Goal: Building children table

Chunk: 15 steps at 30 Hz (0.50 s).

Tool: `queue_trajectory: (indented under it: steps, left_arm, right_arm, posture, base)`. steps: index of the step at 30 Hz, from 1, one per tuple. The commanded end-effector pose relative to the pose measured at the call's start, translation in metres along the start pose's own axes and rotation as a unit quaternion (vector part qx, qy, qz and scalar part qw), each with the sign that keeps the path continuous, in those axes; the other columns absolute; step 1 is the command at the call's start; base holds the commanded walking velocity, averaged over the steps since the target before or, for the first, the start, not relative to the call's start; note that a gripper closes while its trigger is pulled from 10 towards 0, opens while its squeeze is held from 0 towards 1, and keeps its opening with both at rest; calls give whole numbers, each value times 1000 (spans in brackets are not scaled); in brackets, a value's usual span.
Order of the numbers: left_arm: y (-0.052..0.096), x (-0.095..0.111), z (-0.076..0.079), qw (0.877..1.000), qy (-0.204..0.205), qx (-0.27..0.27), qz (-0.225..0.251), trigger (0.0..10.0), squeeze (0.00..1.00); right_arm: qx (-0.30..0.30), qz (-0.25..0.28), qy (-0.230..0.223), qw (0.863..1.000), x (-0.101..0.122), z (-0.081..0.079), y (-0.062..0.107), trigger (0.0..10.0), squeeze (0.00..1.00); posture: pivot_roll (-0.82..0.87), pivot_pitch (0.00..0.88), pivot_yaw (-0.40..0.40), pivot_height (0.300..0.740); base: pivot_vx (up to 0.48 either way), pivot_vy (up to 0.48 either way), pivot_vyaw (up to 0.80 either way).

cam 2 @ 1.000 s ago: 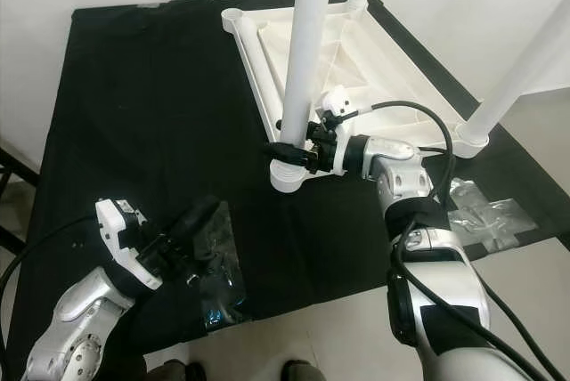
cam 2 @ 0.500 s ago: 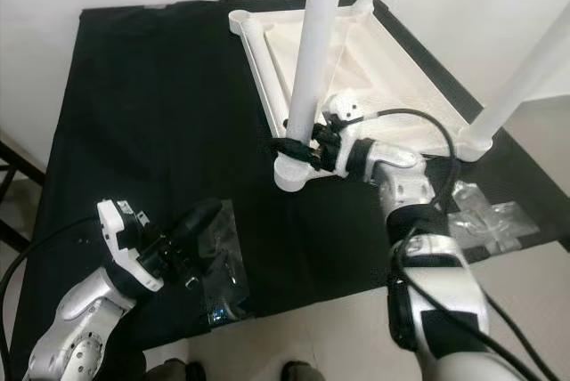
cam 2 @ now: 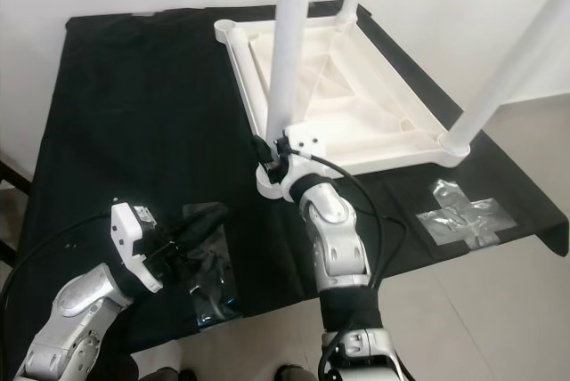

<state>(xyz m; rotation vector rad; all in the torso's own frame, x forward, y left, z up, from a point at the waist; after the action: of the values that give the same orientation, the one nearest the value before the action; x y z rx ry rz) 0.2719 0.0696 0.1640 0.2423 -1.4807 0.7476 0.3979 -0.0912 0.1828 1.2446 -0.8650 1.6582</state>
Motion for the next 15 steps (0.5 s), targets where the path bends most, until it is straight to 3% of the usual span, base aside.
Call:
queue_trajectory:
  steps: [1, 2, 6, 7, 8, 9, 10, 15]
  left_arm:
    - [3, -3, -1, 1000, -2, 5, -5, 10000, 0]
    - [3, -3, -1, 1000, -2, 5, -4, 10000, 0]
    - [2, -3, -2, 1000, 3, 5, -1, 10000, 0]
    - [1, -3, -2, 1000, 2, 5, 0, 10000, 0]
    - [1, -3, -2, 1000, 2, 5, 0, 10000, 0]
    - [1, -3, -2, 1000, 0, 5, 0, 10000, 0]
    - [0, -3, -2, 1000, -1, 6, 1, 10000, 0]
    - [0, -4, -3, 1000, -2, 13, 5, 10000, 0]
  right_arm:
    - [3, -44, -1, 999, -19, 1, 3, 10000, 435]
    - [21, -32, 2, 999, -8, 2, 3, 10000, 1000]
    - [107, -4, 19, 994, 10, -6, 3, 10000, 1000]
    - [147, 17, 28, 989, 17, -8, 6, 10000, 482]
    - [147, 17, 28, 989, 17, -8, 6, 10000, 482]
    - [190, 42, 33, 980, 27, -8, 11, 10000, 0]
    - [222, 67, 42, 972, 36, -5, 15, 10000, 0]
    - [265, 99, 49, 958, 50, 12, 18, 10000, 0]
  posture:
    - [47, 184, -37, 740]
    - [44, 184, -36, 740]
    - [37, 181, -37, 740]
    - [38, 181, -38, 740]
    - [38, 181, -38, 740]
    - [38, 180, -39, 740]
    - [38, 178, -40, 740]
    - [38, 174, -43, 740]
  base:
    - [0, 0, 0]
    - [0, 0, 0]
    - [0, 0, 0]
    - [0, 0, 0]
    - [0, 0, 0]
    - [0, 0, 0]
    - [0, 0, 0]
    - [0, 0, 0]
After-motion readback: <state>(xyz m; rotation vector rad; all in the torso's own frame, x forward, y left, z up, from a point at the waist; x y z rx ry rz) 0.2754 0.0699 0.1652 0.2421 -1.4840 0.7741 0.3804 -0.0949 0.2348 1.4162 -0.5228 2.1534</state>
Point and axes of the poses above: a point about 5 cm out from each wrist's last joint towards the gripper, its own y axis pointing back from the gripper into the wrist, its own x axis along the axis of the wrist's last joint, z = x × y, the point moved 6 cm from there along -y, pointing out of the wrist towards the gripper, and after that the axes turned 11 degrees about y, right-handed, at the moved point
